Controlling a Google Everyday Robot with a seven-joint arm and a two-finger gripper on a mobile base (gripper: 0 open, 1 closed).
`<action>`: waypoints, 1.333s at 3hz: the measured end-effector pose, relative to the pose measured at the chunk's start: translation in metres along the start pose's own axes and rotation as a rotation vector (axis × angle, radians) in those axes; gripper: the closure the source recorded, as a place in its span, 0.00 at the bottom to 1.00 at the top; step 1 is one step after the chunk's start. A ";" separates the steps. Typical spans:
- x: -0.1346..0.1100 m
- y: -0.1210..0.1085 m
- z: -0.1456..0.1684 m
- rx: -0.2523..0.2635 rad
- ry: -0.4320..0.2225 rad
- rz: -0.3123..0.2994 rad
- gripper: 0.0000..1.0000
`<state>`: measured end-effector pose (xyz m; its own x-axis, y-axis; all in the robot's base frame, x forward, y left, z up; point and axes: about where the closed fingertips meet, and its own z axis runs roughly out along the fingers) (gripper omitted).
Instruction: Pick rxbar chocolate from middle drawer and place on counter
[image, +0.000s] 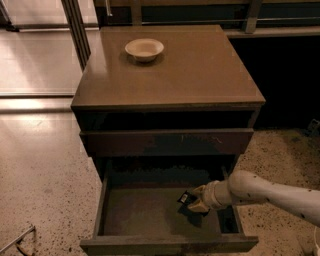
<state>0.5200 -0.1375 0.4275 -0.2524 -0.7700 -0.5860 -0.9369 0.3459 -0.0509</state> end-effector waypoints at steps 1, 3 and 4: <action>-0.004 0.003 -0.001 -0.015 0.012 -0.036 1.00; -0.062 0.023 -0.076 -0.084 0.033 -0.188 1.00; -0.110 0.031 -0.143 -0.118 -0.052 -0.185 1.00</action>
Offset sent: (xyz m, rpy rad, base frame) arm -0.0258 0.0151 0.0911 -0.1158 -0.0431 0.2808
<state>0.4847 -0.1189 0.6056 -0.0632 -0.7846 -0.6168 -0.9887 0.1335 -0.0685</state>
